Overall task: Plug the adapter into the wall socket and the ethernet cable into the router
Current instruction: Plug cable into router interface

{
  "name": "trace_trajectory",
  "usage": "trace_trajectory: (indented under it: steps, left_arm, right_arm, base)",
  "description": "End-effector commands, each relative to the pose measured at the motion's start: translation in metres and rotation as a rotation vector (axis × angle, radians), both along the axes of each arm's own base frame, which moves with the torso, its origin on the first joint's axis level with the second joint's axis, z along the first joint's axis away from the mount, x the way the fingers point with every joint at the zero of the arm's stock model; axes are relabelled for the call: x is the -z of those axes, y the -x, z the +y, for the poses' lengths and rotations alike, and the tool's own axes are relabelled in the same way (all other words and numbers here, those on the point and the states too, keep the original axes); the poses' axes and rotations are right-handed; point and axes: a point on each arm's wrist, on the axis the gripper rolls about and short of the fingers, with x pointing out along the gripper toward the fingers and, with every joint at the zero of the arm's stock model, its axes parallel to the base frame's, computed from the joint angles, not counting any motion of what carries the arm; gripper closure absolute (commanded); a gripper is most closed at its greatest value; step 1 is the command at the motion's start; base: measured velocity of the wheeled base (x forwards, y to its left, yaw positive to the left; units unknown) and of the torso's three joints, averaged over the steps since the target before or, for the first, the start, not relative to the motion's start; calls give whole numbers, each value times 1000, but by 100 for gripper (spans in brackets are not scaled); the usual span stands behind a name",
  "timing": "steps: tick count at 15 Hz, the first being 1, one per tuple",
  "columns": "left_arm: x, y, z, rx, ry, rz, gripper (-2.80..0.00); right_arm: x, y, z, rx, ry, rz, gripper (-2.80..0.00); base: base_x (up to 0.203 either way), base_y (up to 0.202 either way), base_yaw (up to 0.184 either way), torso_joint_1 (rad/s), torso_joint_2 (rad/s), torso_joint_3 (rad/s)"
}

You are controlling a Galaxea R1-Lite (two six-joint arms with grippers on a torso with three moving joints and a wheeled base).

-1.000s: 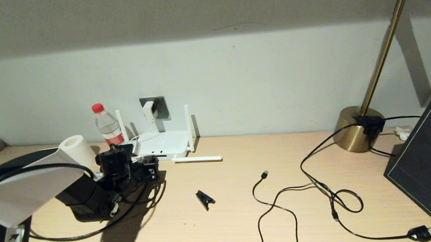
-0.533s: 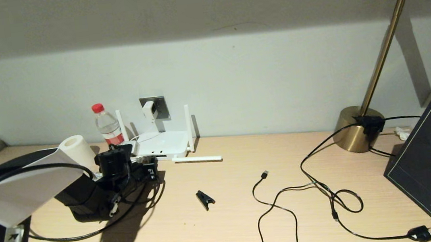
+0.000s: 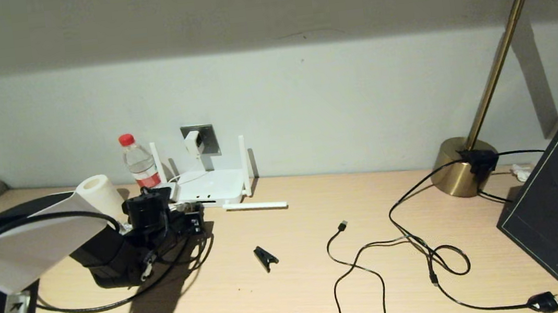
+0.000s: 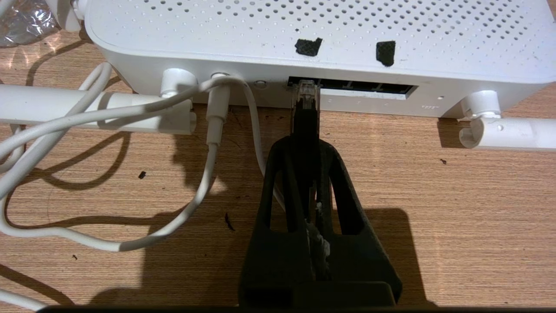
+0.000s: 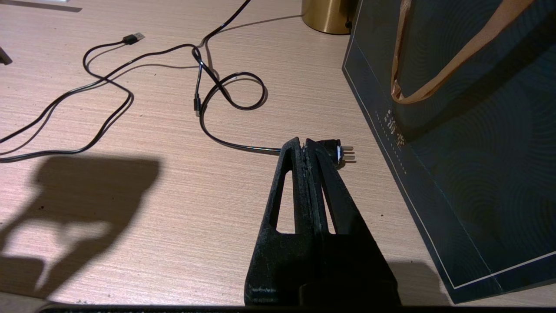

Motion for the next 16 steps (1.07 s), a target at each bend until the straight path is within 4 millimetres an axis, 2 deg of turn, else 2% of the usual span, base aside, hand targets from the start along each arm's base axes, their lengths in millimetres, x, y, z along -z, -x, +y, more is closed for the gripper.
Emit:
trace_trajectory:
  steps: [1,16]
  left_arm:
    - [-1,-1,0,0,1,-9,0]
    - [-4,-7,-3,6,3,-26,0]
  right_arm:
    - [0,0,0,-1,0,2,0]
    - [0,0,0,-1,0,2,0]
  base:
    - [0,0,0,0,0,0]
    - [0,0,0,0,0,0]
